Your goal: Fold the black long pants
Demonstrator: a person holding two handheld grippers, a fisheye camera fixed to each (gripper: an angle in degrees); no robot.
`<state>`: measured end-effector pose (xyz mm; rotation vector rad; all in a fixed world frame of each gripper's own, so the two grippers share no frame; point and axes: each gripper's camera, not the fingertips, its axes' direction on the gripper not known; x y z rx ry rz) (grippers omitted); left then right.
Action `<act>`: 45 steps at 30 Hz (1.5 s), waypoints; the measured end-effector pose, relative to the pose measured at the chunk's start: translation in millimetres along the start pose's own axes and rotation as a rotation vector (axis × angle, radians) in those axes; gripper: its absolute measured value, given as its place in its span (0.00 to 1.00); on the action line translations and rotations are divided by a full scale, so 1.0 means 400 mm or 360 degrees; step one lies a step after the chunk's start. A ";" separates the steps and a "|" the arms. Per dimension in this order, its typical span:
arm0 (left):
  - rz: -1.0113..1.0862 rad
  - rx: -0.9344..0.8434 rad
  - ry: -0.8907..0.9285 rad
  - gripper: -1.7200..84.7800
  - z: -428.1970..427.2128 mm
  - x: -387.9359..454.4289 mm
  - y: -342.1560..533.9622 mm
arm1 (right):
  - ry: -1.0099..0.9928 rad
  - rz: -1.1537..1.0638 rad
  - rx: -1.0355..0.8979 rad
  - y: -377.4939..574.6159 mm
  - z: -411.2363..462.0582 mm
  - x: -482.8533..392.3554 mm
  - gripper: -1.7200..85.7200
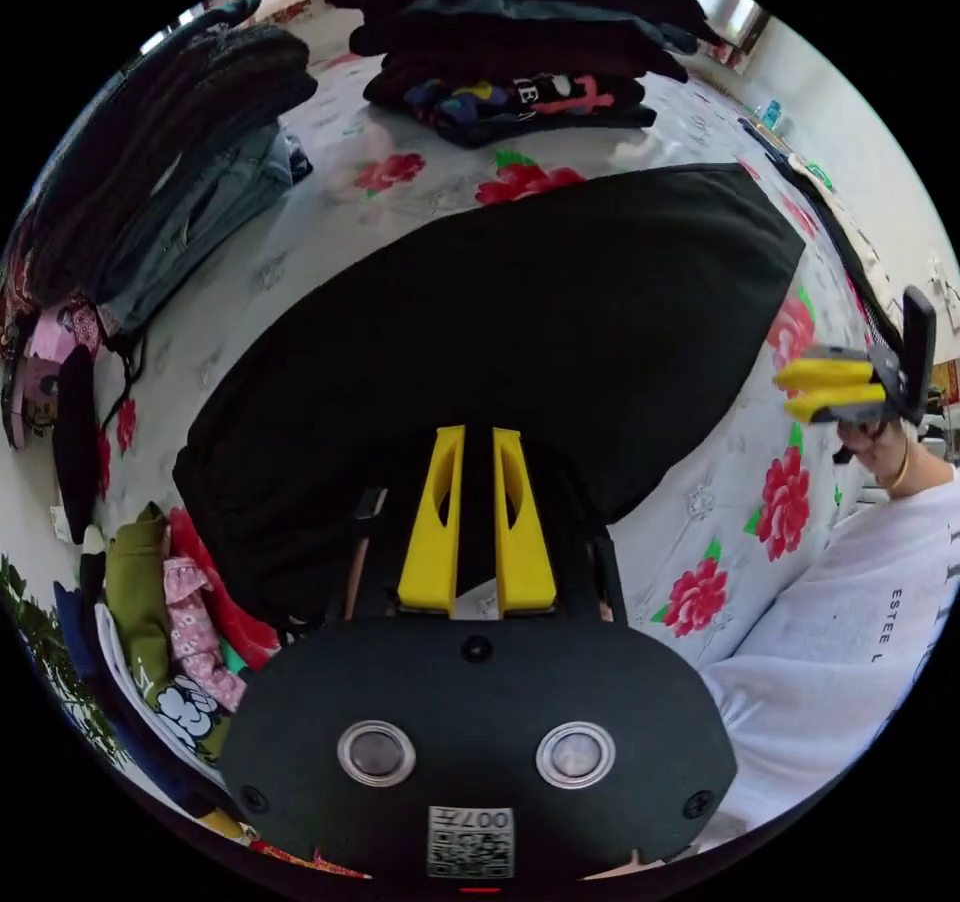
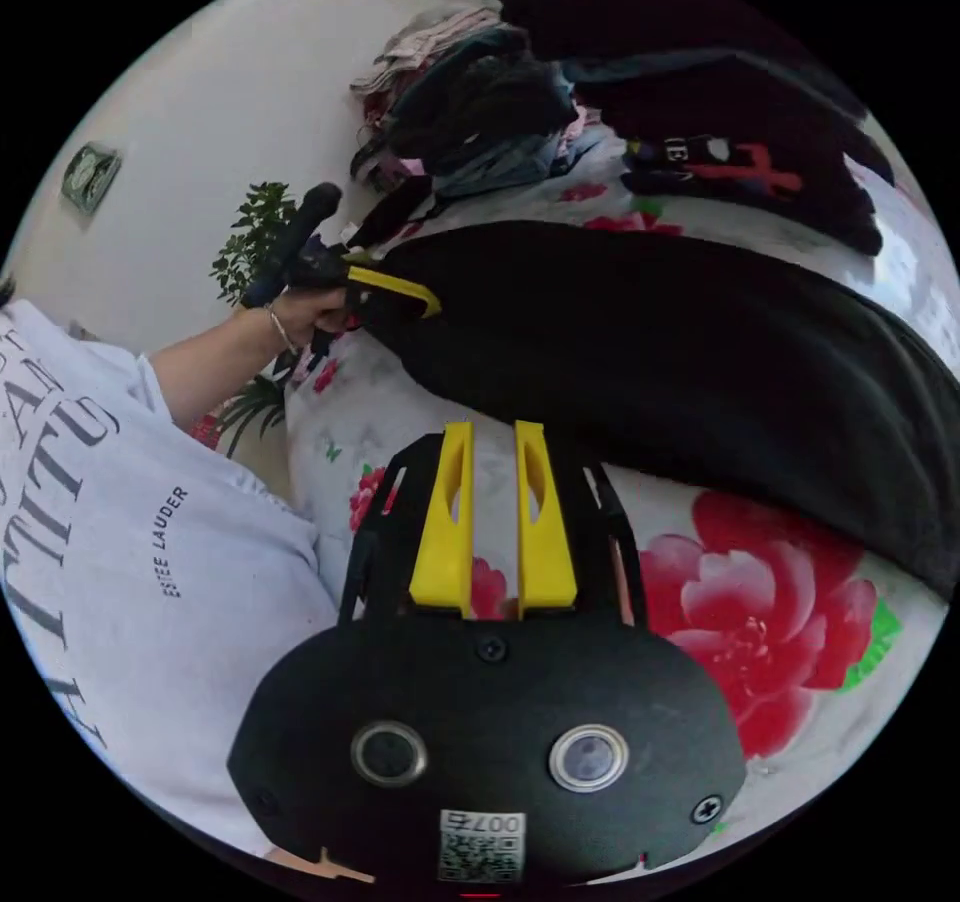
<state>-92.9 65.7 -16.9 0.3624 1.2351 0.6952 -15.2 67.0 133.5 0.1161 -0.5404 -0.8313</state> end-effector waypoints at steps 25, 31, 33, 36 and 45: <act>-0.0281 0.0113 0.0233 0.01 -0.019 -0.184 0.009 | -0.0203 -0.0040 -0.0174 -0.147 0.253 -0.019 0.05; -0.0307 0.0206 0.0229 0.01 -0.028 -0.219 0.041 | -0.0203 -0.0140 -0.0180 -0.056 0.206 -0.036 0.02; -0.0343 0.0240 0.0239 0.01 -0.032 -0.235 0.054 | -0.0230 -0.0123 -0.0169 -0.026 0.174 -0.022 0.02; -0.0386 0.0259 0.0219 0.01 -0.047 -0.250 0.068 | -0.0268 0.0023 -0.0156 0.008 0.098 0.045 0.03; -0.0153 0.0474 0.0209 0.02 -0.181 -0.110 0.161 | 0.0287 0.1400 0.1070 0.357 -0.480 0.558 0.10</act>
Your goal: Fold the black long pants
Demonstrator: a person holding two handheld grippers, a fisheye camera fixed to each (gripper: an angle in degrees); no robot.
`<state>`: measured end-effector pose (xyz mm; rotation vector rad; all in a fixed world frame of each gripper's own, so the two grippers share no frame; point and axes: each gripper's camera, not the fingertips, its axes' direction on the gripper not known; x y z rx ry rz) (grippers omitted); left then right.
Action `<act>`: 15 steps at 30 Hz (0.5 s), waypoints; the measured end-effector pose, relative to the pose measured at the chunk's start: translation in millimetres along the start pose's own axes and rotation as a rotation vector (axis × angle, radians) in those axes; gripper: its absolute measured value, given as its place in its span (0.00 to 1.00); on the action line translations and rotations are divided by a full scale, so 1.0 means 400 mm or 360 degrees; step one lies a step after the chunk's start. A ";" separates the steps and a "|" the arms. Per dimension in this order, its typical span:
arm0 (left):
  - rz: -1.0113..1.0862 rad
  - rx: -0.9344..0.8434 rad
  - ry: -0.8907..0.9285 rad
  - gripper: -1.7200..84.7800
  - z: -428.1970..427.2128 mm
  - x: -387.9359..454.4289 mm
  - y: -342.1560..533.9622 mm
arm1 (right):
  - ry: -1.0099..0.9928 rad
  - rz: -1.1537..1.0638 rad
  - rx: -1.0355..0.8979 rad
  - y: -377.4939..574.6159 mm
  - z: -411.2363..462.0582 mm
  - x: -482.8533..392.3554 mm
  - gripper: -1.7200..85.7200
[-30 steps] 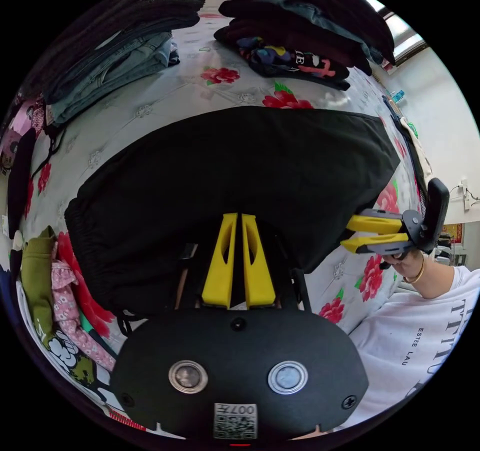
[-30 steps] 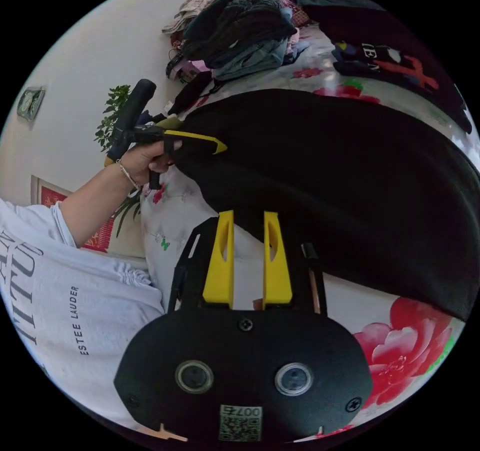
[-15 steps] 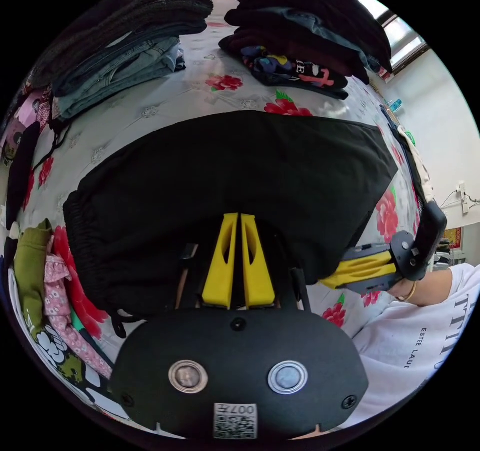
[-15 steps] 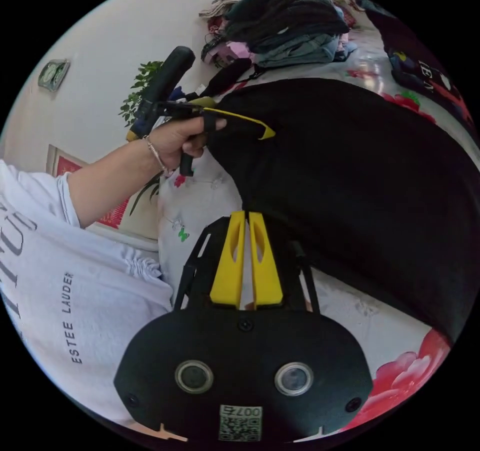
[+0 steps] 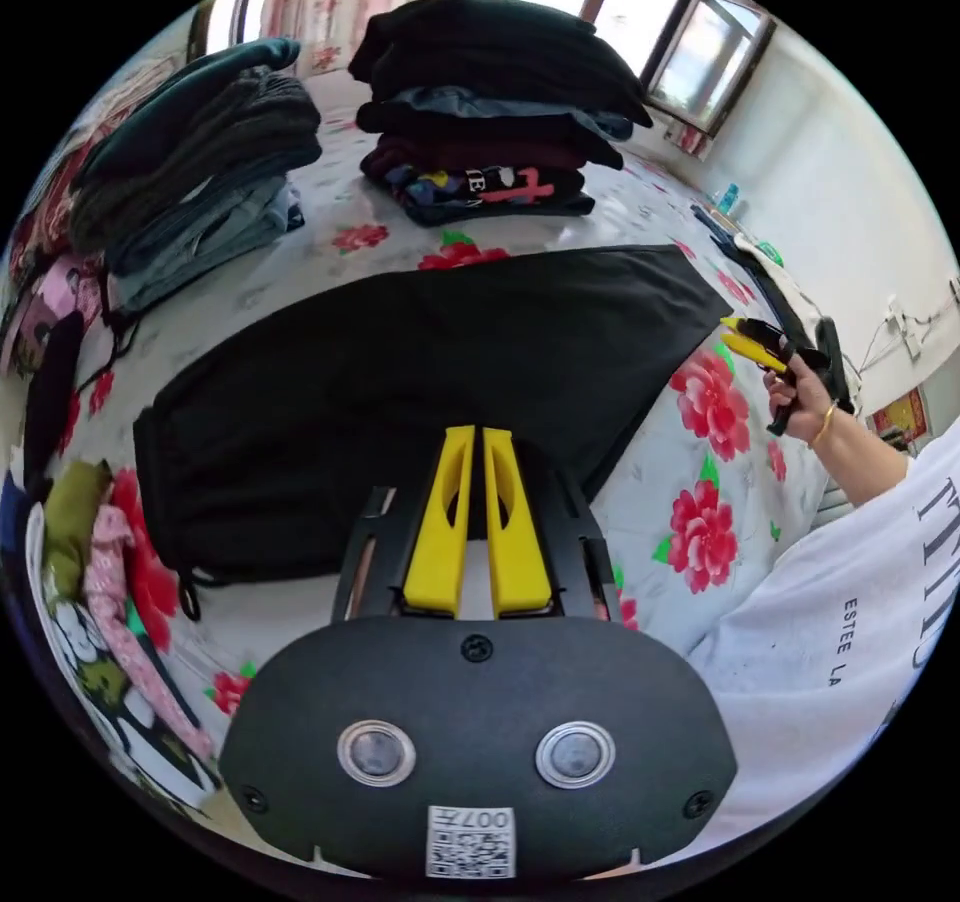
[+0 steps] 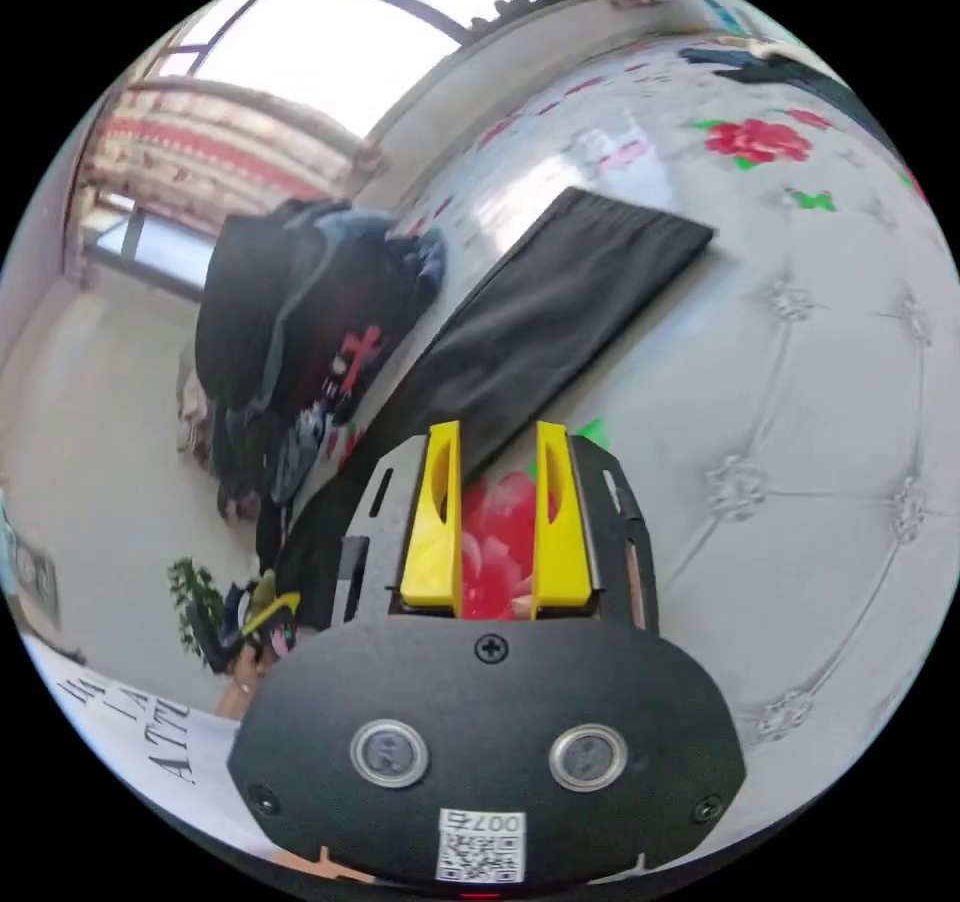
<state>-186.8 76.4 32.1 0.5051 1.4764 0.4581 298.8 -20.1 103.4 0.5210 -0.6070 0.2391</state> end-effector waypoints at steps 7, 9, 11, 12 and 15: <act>-0.0760 0.0127 0.0452 0.08 -0.060 -0.226 0.164 | -0.0193 0.0416 0.0433 -0.120 -0.050 0.203 0.10; -0.1079 0.0174 0.0455 0.09 -0.092 -0.306 0.247 | -0.0295 0.0532 0.0505 -0.130 -0.024 0.220 0.08; -0.1349 0.0251 0.0438 0.10 -0.121 -0.362 0.318 | -0.0272 0.0669 0.0468 -0.146 -0.002 0.221 0.05; -0.1511 0.0340 0.0430 0.10 -0.140 -0.396 0.366 | -0.0249 0.0664 0.0456 -0.152 -0.001 0.214 0.04; -0.1729 0.0485 0.0454 0.13 -0.163 -0.460 0.437 | -0.0386 0.0493 0.0390 -0.189 -0.004 0.139 0.02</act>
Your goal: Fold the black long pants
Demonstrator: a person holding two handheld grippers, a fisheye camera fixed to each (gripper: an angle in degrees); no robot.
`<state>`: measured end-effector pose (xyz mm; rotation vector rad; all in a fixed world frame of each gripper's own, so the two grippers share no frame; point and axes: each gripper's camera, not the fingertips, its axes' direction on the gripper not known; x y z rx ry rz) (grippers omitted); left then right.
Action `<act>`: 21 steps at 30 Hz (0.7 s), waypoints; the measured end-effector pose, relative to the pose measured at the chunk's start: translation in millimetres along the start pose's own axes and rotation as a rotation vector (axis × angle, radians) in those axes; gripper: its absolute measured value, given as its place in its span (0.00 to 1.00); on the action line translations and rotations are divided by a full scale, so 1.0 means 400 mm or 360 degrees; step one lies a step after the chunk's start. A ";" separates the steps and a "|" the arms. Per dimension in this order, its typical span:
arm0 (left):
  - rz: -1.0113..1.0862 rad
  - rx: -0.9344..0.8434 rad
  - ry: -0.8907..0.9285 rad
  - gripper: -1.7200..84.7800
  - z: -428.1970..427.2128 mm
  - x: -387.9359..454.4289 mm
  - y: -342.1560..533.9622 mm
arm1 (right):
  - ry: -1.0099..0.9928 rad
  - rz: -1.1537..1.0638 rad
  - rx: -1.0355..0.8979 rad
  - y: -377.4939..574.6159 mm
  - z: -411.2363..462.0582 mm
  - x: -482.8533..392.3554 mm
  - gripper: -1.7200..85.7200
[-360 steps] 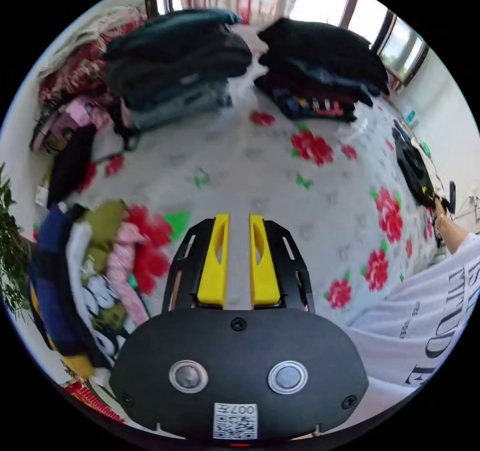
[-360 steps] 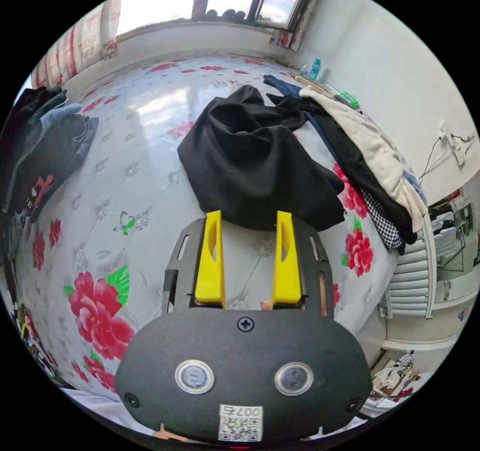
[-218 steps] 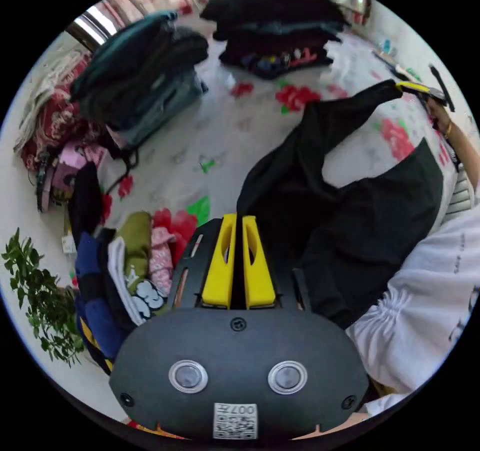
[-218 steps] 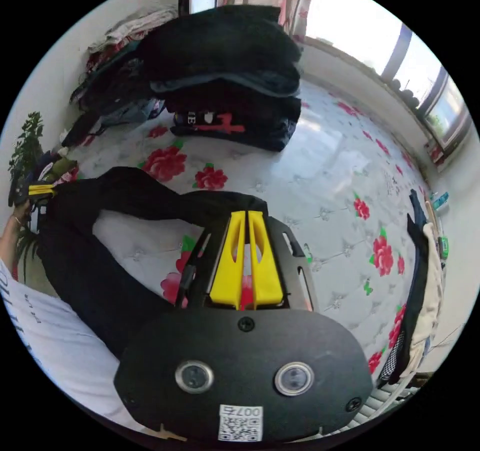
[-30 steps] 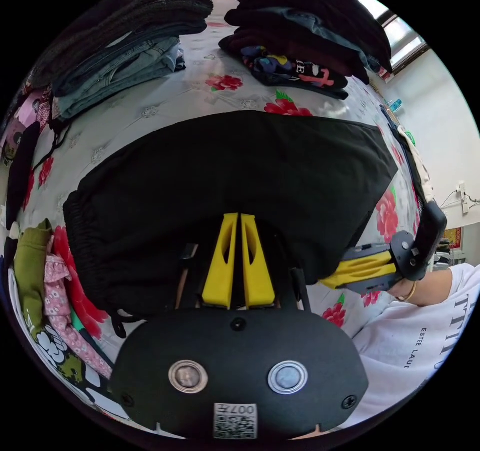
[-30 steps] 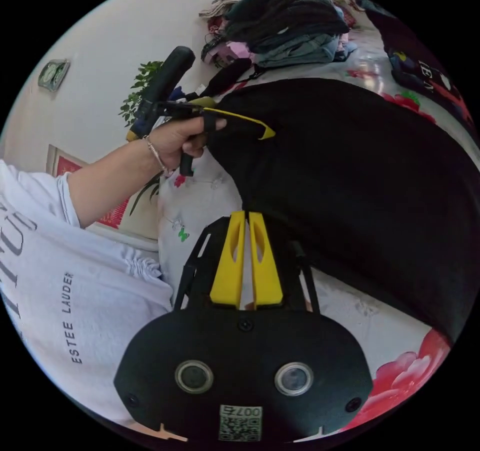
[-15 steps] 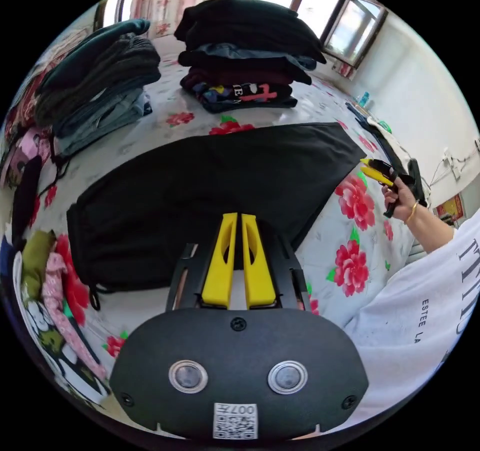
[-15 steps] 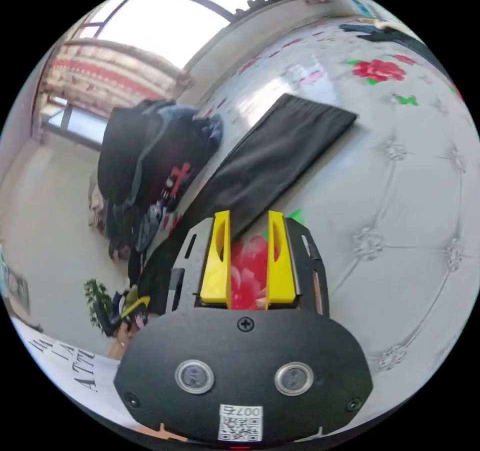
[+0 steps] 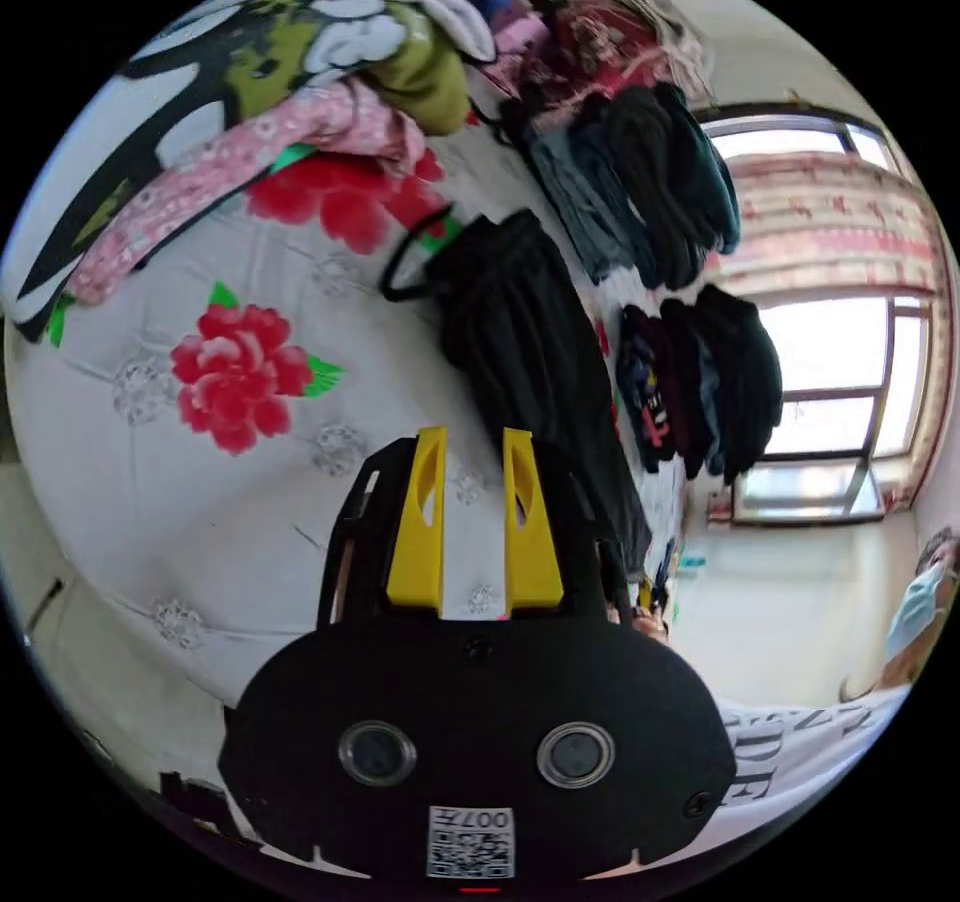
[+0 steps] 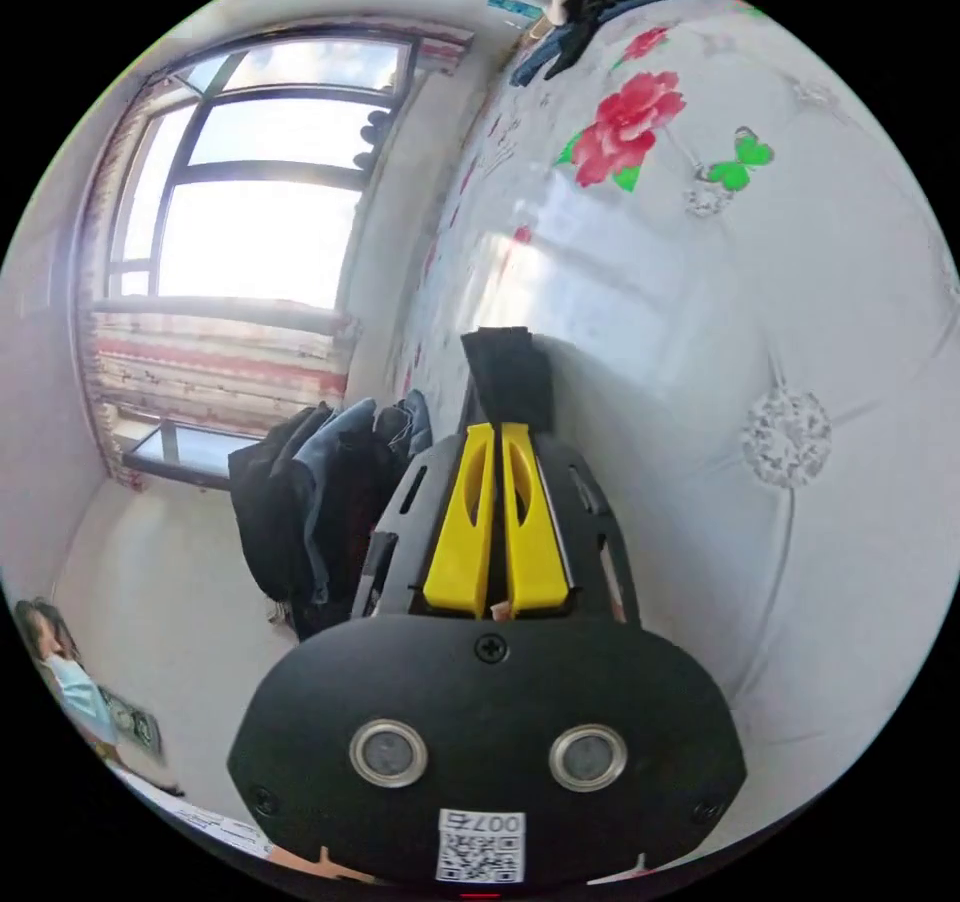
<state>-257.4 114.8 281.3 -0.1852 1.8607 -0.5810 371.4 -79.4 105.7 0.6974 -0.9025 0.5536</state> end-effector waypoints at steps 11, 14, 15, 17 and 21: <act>0.0016 0.0022 0.0196 0.18 0.077 -0.026 -0.179 | -0.0064 -0.1868 -0.1288 0.629 0.256 -0.633 0.02; -0.0092 0.0051 0.0165 0.10 0.099 -0.059 -0.202 | 0.0075 -0.1940 -0.1654 0.839 0.354 -0.575 0.02; -0.0091 0.0058 0.0174 0.08 0.103 -0.066 -0.206 | 0.0133 -0.1927 -0.1692 0.867 0.369 -0.563 0.02; -0.0095 0.0092 0.0211 0.06 0.096 -0.065 -0.204 | 0.0202 -0.1870 -0.1711 0.928 0.375 -0.549 0.02; 0.0242 0.0186 0.0265 0.03 0.034 0.041 -0.176 | 0.0109 -0.1671 -0.1564 0.891 0.310 -0.559 0.02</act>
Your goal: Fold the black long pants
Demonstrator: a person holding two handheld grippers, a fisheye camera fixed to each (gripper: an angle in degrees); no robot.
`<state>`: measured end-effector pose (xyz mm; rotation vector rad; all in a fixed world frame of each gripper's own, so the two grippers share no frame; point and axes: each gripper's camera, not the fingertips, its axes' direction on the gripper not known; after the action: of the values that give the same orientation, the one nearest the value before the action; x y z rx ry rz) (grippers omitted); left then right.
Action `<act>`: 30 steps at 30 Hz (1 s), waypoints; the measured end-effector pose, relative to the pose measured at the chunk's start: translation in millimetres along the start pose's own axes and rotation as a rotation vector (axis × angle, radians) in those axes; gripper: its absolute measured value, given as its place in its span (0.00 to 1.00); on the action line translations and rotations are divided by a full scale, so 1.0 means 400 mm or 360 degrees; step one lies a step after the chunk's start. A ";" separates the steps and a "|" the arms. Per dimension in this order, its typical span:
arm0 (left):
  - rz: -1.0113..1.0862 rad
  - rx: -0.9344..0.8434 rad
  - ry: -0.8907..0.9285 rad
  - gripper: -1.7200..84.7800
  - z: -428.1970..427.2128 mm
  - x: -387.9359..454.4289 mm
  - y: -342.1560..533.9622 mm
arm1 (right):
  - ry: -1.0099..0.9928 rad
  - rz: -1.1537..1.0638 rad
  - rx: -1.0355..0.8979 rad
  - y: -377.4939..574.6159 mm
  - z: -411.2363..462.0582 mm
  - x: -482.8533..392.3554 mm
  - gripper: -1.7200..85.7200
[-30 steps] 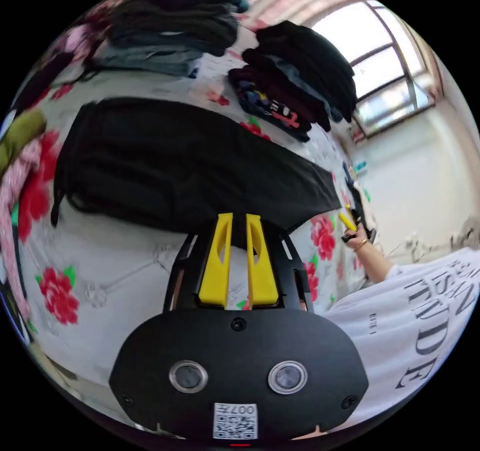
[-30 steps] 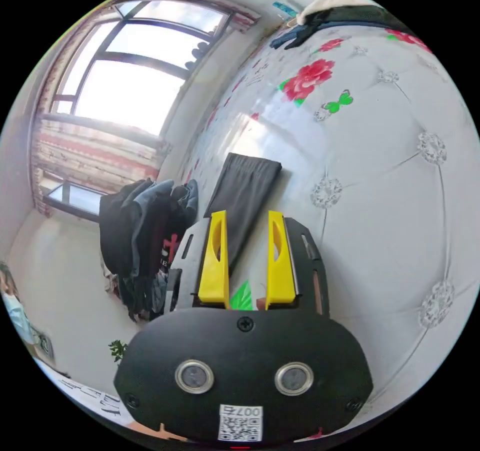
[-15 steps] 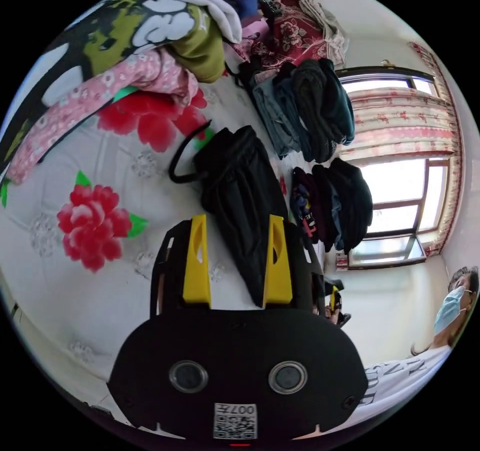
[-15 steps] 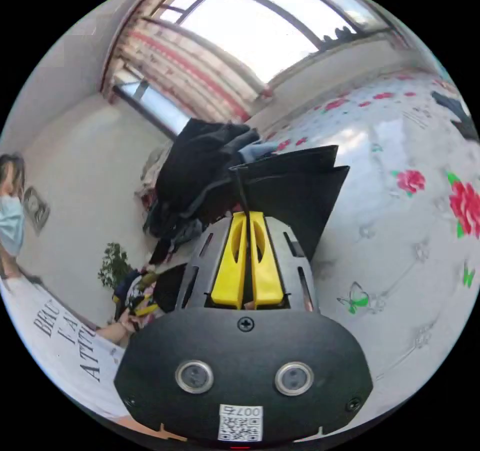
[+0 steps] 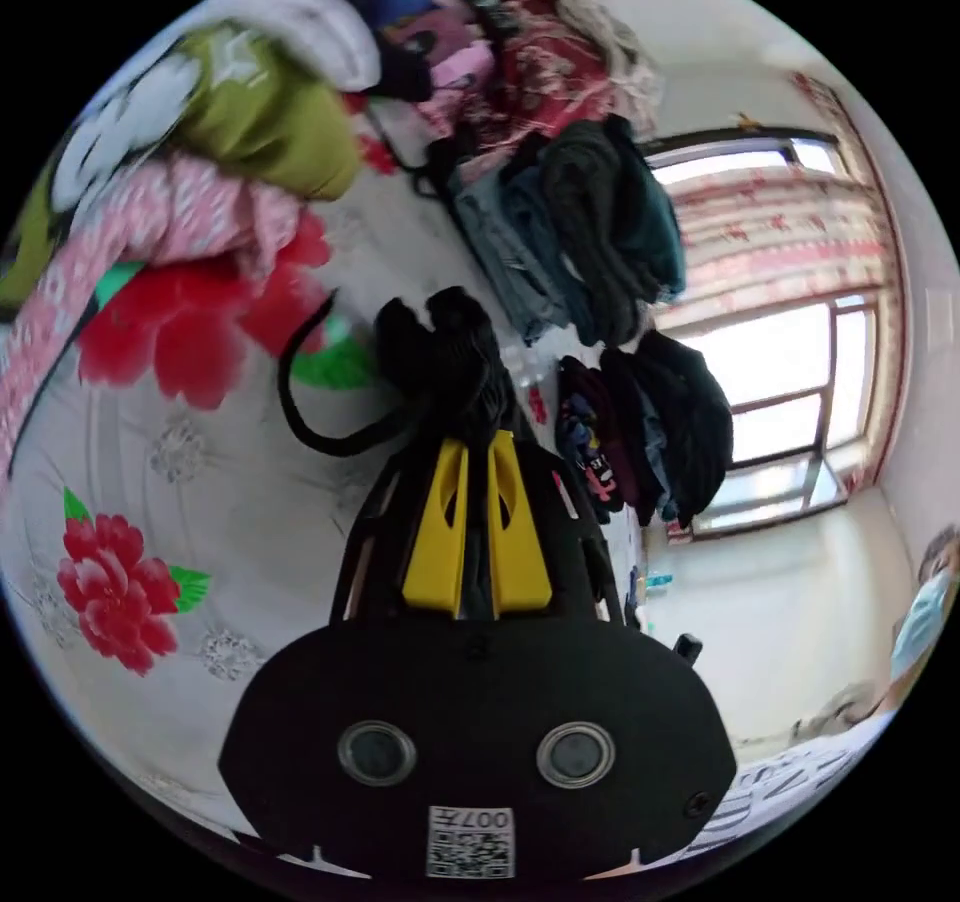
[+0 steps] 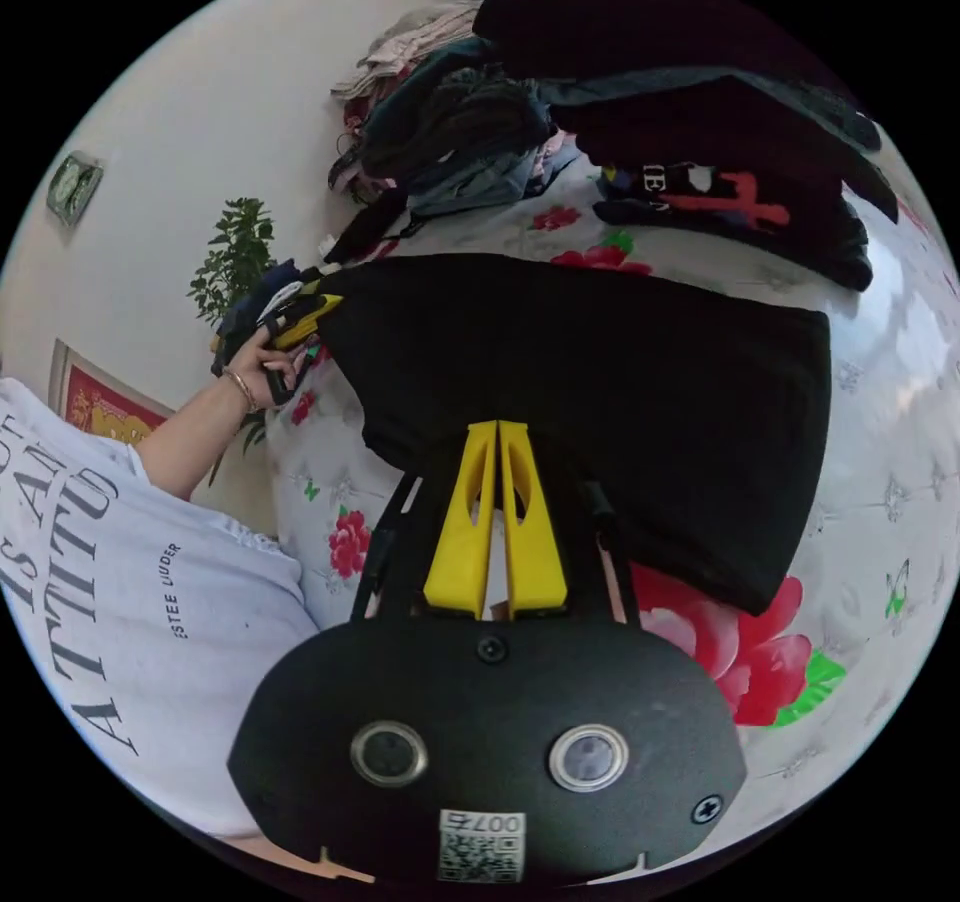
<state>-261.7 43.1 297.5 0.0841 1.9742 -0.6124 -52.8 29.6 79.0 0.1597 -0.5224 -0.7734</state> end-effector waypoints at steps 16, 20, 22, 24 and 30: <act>0.1390 -0.1147 0.0435 0.17 0.495 0.659 0.417 | 0.0025 0.0900 0.0624 0.220 -0.360 0.287 0.08; 0.1147 -0.0958 0.0152 0.17 0.442 0.469 0.388 | 0.0022 0.0953 0.0501 0.227 -0.345 0.344 0.12; 0.0990 -0.0936 0.0001 0.17 0.424 0.369 0.362 | -0.0026 0.0984 0.0445 0.229 -0.327 0.372 0.13; 0.0765 -0.1009 -0.0031 0.18 0.432 0.258 0.345 | -0.0147 0.1038 0.0456 0.232 -0.310 0.396 0.14; 0.0638 -0.1150 0.0054 0.16 0.529 0.195 0.383 | -0.0296 0.0994 0.0368 0.183 -0.289 0.391 0.12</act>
<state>-76.6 64.4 98.8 0.0399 2.0218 0.3723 144.5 -33.7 64.3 0.1280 -0.7880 -0.1159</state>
